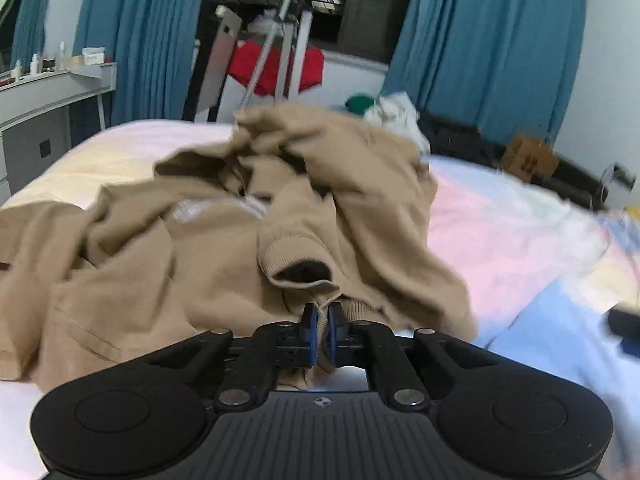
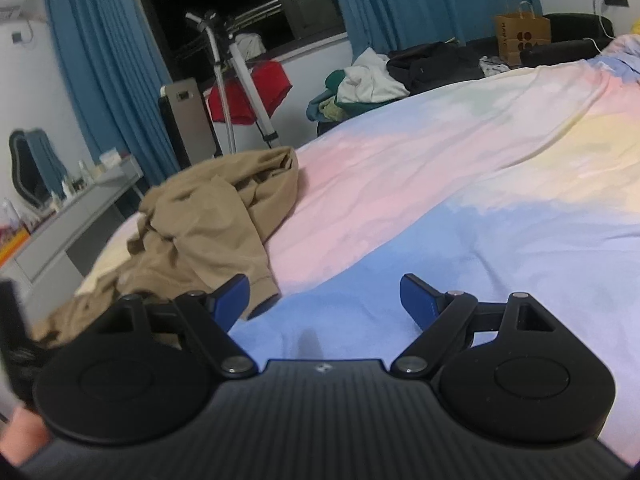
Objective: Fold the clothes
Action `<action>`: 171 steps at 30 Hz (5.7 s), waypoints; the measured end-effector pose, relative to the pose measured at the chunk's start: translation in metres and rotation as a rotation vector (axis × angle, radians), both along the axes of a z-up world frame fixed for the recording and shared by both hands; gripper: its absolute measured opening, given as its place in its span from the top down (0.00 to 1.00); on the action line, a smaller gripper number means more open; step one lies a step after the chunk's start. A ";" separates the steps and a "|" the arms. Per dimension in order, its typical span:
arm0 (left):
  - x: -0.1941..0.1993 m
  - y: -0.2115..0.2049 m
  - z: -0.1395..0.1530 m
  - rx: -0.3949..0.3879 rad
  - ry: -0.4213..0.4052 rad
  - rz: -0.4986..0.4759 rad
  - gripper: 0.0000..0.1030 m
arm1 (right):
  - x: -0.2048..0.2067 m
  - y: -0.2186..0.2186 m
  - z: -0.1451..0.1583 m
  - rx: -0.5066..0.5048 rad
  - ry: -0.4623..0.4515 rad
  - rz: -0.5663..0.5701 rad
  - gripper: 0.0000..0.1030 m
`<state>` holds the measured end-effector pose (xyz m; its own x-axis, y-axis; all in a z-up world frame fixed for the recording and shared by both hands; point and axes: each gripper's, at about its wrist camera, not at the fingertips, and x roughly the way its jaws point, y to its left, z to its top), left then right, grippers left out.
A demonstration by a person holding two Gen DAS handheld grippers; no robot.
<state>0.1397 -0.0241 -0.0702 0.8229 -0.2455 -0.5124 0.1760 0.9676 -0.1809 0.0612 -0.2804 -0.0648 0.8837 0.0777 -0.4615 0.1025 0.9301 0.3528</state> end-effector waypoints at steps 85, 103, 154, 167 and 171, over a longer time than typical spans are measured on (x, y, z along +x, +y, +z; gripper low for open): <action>-0.090 0.064 0.066 0.151 -0.159 -0.071 0.95 | -0.027 0.116 0.015 -0.210 -0.108 0.374 0.19; -0.120 0.063 0.070 0.060 -0.154 -0.179 0.95 | -0.008 0.078 -0.006 -0.088 0.031 0.076 0.19; -0.113 0.091 0.044 0.101 0.133 0.212 0.44 | 0.006 0.077 0.004 -0.134 -0.040 0.062 0.67; -0.112 0.078 0.022 0.263 0.196 0.288 0.70 | 0.013 0.074 -0.029 -0.108 0.118 0.060 0.69; -0.121 0.089 0.036 0.208 0.133 0.323 0.87 | 0.005 0.070 -0.022 -0.051 0.067 0.063 0.88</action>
<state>0.0188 0.0648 -0.0344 0.7640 0.1353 -0.6309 -0.1550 0.9876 0.0240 0.0662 -0.2102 -0.0865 0.8450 0.1073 -0.5239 0.0648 0.9519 0.2995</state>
